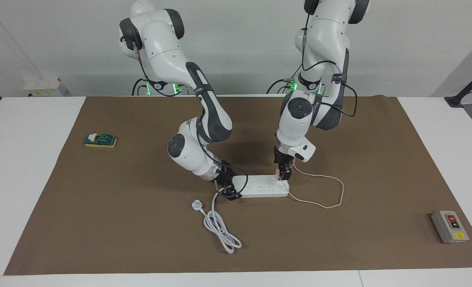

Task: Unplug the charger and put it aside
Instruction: 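Pull the pink charger out of the strip with the left gripper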

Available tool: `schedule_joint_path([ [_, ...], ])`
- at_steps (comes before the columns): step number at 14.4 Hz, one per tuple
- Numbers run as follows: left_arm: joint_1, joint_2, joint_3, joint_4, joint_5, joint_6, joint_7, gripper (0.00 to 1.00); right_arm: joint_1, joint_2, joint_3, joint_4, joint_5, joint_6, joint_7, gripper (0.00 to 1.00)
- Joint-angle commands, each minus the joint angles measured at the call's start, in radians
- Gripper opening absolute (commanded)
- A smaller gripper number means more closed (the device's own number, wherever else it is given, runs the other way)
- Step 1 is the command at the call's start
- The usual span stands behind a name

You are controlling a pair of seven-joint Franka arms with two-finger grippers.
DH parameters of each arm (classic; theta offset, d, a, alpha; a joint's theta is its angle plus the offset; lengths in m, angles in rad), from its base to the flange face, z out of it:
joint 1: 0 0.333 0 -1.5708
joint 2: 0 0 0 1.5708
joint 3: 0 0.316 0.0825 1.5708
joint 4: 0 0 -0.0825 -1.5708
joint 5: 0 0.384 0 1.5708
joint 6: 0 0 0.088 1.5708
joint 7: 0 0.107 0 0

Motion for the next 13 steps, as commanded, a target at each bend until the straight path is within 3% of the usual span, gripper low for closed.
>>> schedule_joint_path([
  [1, -0.026, -0.013, 0.008, -0.034, -0.007, -0.012, 0.007, 0.31, -0.006, 0.029, 0.007, 0.007, 0.028, 0.060, -0.023, 0.00],
  [2, -0.026, -0.013, 0.008, -0.031, -0.004, -0.012, 0.012, 0.00, -0.008, 0.029, 0.007, 0.008, 0.028, 0.062, -0.023, 0.00],
  [8, -0.024, -0.007, 0.008, -0.023, -0.001, 0.026, 0.033, 0.00, -0.008, 0.029, 0.007, 0.008, 0.028, 0.060, -0.024, 0.00],
  [13, -0.021, -0.007, 0.008, 0.006, 0.001, -0.044, 0.102, 0.00, -0.009, 0.029, 0.007, 0.010, 0.049, 0.062, -0.024, 0.00],
])
